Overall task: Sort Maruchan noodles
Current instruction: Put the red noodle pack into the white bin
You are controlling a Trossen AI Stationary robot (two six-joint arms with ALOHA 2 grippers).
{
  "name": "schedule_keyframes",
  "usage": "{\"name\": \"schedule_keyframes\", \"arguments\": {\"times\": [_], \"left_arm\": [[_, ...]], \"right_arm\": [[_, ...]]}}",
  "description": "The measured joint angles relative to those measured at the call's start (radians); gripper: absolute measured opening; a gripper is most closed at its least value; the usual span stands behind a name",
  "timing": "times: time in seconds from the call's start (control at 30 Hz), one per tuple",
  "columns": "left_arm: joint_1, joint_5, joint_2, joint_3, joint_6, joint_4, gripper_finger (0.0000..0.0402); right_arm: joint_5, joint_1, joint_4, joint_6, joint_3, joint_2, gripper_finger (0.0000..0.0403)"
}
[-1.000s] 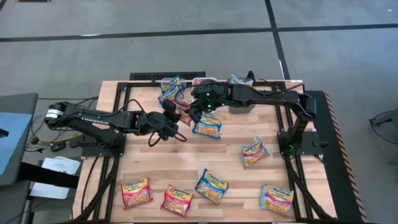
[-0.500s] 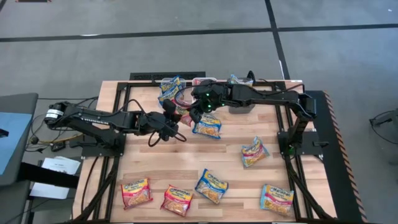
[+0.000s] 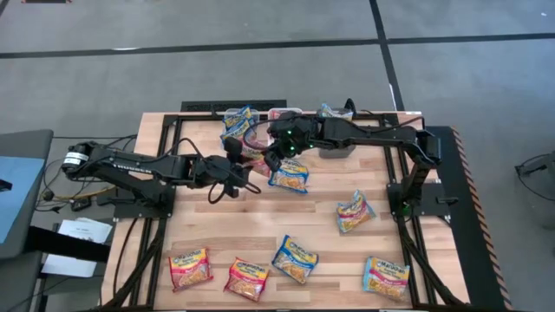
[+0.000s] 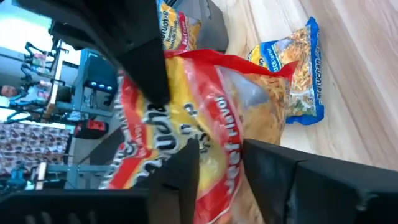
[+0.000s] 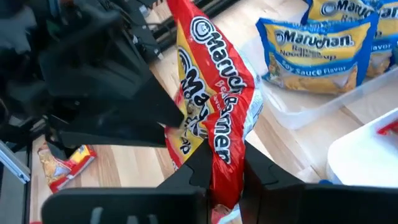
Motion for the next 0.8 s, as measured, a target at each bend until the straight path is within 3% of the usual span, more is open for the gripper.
{"name": "schedule_keyframes", "arguments": {"times": [0.17, 0.47, 0.8], "left_arm": [[0.0, -0.06, 0.0, 0.0, -0.108, 0.016, 0.0146], [0.0, -0.131, -0.018, 0.001, -0.211, 0.028, 0.0144], [-0.005, -0.112, -0.11, 0.001, -0.418, 0.014, 0.0143]], "right_arm": [[0.006, -0.014, -0.019, -0.002, 0.0, 0.0, 0.0057], [0.005, -0.066, -0.121, -0.109, 0.0, 0.0, 0.0057], [-0.002, -0.184, -0.13, -0.313, 0.0, 0.0, 0.0057]]}}
